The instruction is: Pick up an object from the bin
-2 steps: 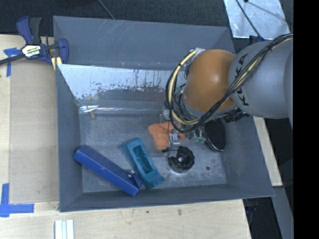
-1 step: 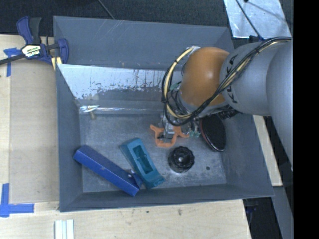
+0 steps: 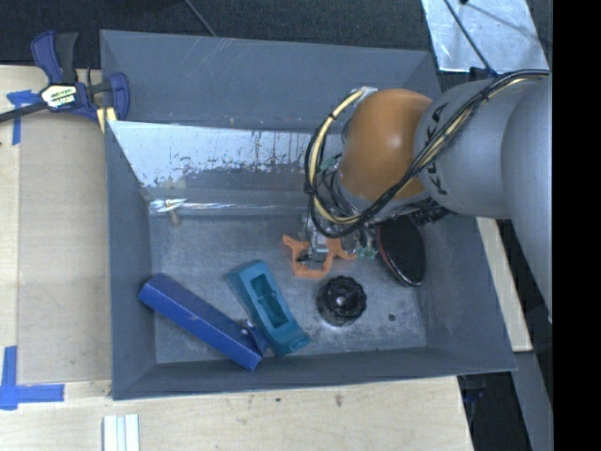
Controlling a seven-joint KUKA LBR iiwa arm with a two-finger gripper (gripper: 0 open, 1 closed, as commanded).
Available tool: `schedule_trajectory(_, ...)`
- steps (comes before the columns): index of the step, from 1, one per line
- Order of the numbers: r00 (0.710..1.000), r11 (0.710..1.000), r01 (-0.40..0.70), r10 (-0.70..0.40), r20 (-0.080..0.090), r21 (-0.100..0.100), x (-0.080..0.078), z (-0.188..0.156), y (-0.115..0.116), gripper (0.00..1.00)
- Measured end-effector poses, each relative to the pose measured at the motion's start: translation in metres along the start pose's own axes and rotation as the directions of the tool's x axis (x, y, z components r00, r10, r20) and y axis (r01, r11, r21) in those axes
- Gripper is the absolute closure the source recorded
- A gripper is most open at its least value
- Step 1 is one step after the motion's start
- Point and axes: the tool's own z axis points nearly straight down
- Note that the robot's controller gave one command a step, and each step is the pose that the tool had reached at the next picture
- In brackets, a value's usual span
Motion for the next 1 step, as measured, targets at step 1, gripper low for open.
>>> schedule_trajectory(1,1.000,1.000,0.000,0.000,0.005,0.000,0.0177,-0.1726,-0.0140,1.00)
